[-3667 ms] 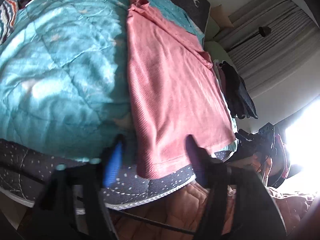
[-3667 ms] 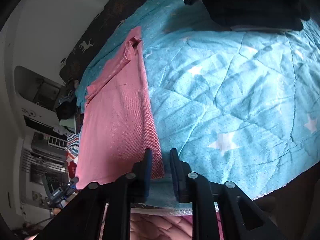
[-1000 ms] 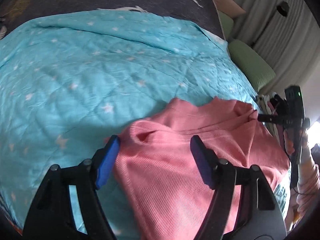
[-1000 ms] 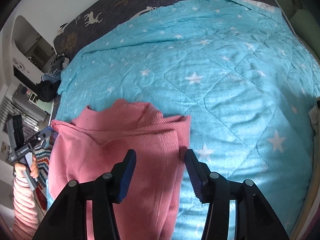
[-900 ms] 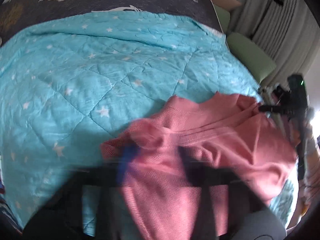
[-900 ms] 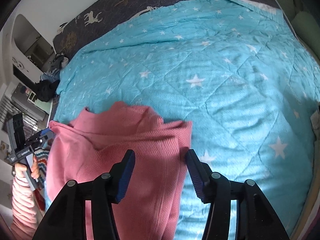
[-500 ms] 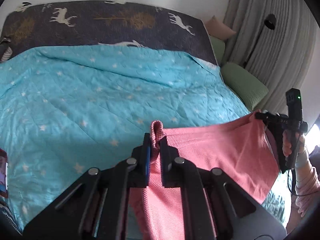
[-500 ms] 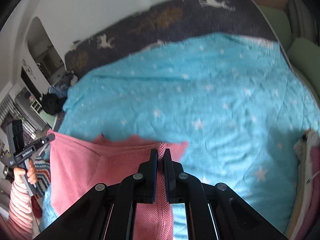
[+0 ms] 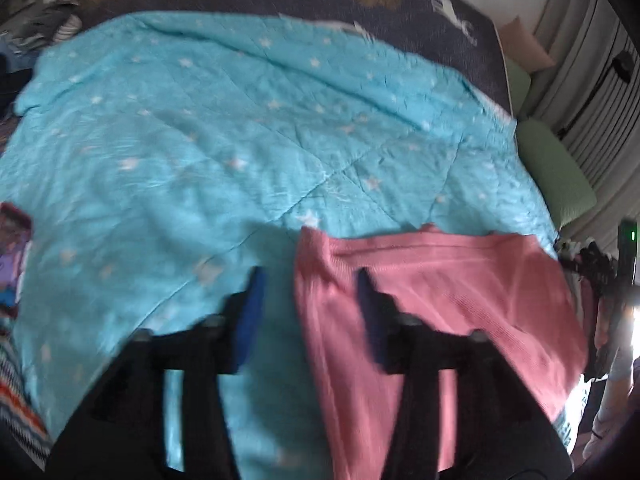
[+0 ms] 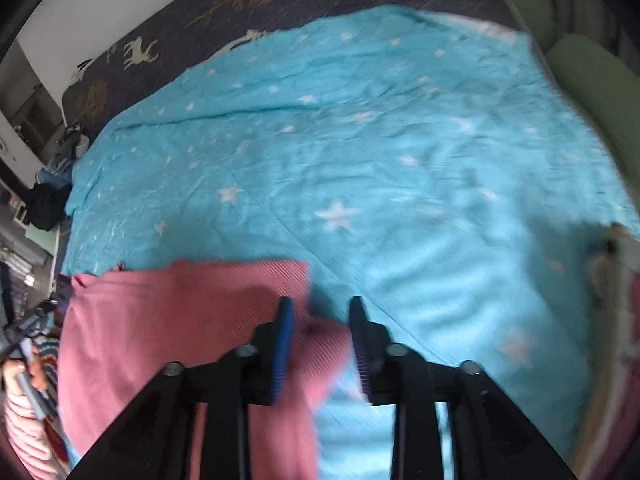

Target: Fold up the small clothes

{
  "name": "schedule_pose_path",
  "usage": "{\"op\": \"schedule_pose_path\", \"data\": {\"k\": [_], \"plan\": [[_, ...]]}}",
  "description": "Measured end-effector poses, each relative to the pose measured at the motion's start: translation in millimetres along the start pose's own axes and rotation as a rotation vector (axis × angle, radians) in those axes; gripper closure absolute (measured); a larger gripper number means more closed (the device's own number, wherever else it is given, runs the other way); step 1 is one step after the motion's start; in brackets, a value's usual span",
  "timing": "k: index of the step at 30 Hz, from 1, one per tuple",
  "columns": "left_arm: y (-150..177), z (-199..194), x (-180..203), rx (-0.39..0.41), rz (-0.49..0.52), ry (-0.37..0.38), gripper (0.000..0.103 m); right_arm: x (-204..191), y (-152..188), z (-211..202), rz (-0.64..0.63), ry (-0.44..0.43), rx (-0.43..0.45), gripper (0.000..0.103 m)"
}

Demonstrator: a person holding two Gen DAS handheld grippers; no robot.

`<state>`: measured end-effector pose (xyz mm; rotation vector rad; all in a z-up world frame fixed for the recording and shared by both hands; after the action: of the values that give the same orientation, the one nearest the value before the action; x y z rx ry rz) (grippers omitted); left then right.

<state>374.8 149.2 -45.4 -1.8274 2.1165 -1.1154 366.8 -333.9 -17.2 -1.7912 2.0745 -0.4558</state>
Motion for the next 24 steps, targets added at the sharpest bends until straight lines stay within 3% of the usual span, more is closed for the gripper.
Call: {"op": "schedule_pose_path", "data": {"k": [2, 5, 8, 13, 16, 19, 22, 24], "plan": [[22.7, -27.4, 9.4, 0.013, 0.01, 0.05, 0.044, 10.1, 24.8, -25.9, 0.004, -0.042, 0.006, 0.065], [71.6, -55.4, 27.1, -0.003, 0.022, 0.12, 0.034, 18.8, 75.3, -60.6, 0.037, -0.194, -0.017, 0.056], [121.6, -63.6, 39.3, -0.048, 0.012, 0.126, 0.03, 18.4, 119.2, -81.5, 0.044, -0.241, -0.032, 0.055], [180.4, -52.0, 45.3, -0.135, -0.128, 0.188, 0.03, 15.6, 157.4, -85.2, 0.101, -0.288, -0.052, 0.054], [183.8, -58.0, 50.8, -0.083, -0.106, 0.163, 0.03, 21.7, 162.4, -82.8, 0.192, -0.352, -0.05, 0.054], [187.3, -60.1, 50.9, -0.08, -0.162, 0.198, 0.03, 19.8, 163.4, -86.5, 0.172, -0.374, -0.02, 0.052], [186.9, -54.3, 46.6, -0.101, -0.233, 0.224, 0.03, 18.3, 165.9, -77.4, 0.235, -0.446, -0.086, 0.04], [183.5, -53.1, 44.5, -0.088, -0.294, 0.27, 0.029, 13.6, 167.4, -71.4, 0.275, -0.514, -0.128, 0.039]]}}
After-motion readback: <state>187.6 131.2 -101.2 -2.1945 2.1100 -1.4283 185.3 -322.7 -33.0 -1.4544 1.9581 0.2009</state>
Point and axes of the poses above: each gripper's, at about its wrist camera, not at the fingertips, and z roughly the way its jaws point, x to its right, y to its underside, the point moved 5 cm from there along z, roughly the way its jaws point, and after that the axes turned 9 degrees about y, right-handed, at the moved point
